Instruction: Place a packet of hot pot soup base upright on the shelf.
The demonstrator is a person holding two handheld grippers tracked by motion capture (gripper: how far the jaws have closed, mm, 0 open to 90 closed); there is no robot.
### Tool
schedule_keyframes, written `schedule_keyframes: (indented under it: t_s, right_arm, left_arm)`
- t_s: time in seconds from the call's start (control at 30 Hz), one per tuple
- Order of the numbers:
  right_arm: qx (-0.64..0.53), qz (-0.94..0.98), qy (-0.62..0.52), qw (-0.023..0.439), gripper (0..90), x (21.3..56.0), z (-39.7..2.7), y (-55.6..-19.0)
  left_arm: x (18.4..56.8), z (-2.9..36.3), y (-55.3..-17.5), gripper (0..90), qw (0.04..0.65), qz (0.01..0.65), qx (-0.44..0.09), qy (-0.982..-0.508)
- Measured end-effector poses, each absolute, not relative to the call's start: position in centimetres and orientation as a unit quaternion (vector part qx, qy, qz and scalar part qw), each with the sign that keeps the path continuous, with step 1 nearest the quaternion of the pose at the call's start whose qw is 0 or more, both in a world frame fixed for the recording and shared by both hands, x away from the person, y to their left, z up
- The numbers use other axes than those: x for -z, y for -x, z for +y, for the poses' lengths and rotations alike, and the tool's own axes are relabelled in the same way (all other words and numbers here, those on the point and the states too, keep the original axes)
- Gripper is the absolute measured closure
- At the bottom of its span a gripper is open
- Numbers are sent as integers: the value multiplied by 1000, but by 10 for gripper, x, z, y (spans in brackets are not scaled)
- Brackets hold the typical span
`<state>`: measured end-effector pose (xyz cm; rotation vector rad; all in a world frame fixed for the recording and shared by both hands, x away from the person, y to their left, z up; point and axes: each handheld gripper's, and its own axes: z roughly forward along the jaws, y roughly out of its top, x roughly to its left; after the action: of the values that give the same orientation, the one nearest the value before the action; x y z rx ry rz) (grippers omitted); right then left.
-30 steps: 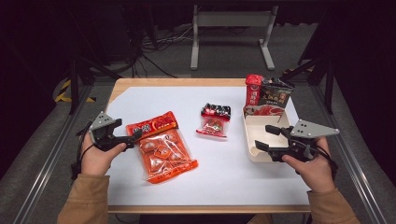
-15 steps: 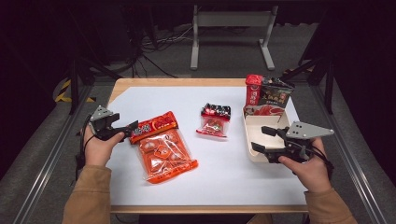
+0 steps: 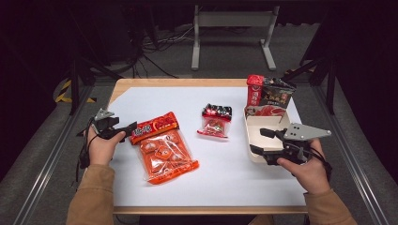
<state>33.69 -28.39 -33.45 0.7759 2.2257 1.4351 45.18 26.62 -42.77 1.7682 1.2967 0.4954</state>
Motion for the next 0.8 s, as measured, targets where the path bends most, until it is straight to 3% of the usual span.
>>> schedule_keyframes:
  t_s: [0.8]
  right_arm:
    - [-506,796,-279,179,305,343,-281,-341]
  left_arm:
    - [457,269,-462,128,410,551,-129,-715]
